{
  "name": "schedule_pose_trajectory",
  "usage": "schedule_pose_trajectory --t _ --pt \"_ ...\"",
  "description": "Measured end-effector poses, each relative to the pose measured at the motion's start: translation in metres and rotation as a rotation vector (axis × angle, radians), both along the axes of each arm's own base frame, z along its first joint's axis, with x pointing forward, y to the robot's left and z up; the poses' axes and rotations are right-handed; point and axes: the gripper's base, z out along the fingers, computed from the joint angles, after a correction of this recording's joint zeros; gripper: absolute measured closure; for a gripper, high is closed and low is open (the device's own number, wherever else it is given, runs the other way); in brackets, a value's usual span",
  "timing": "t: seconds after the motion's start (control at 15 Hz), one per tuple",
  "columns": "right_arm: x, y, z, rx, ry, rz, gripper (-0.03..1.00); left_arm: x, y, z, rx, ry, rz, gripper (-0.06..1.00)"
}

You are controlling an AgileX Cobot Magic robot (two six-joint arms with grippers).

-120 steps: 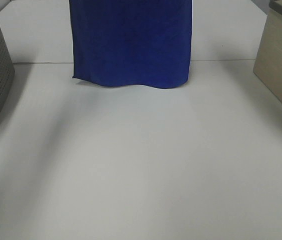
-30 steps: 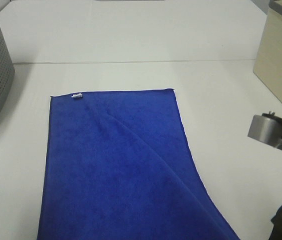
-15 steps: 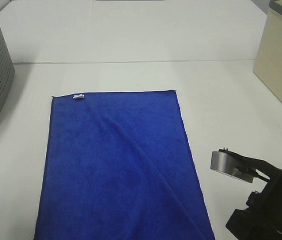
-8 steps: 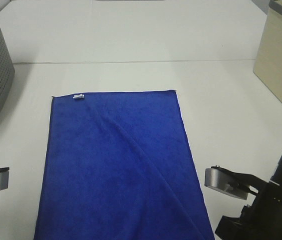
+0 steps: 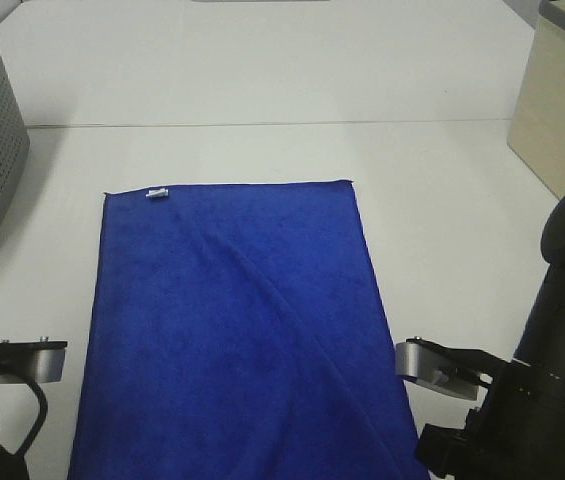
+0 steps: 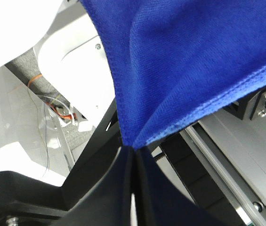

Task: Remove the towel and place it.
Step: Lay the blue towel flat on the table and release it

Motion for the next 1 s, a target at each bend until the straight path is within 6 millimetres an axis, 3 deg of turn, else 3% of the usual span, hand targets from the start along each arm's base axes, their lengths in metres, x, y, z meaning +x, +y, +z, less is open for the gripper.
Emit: schedule_pose_trajectory --t 0.6,1.0 --pt "-0.001 0.0 -0.014 -0.023 0.07 -0.002 0.95 0.0 -0.002 -0.025 -0.018 0.11 -0.042 0.94" --pt "-0.002 0.0 -0.015 -0.008 0.081 0.008 0.95 0.0 -0.002 -0.026 -0.024 0.12 -0.047 0.94"
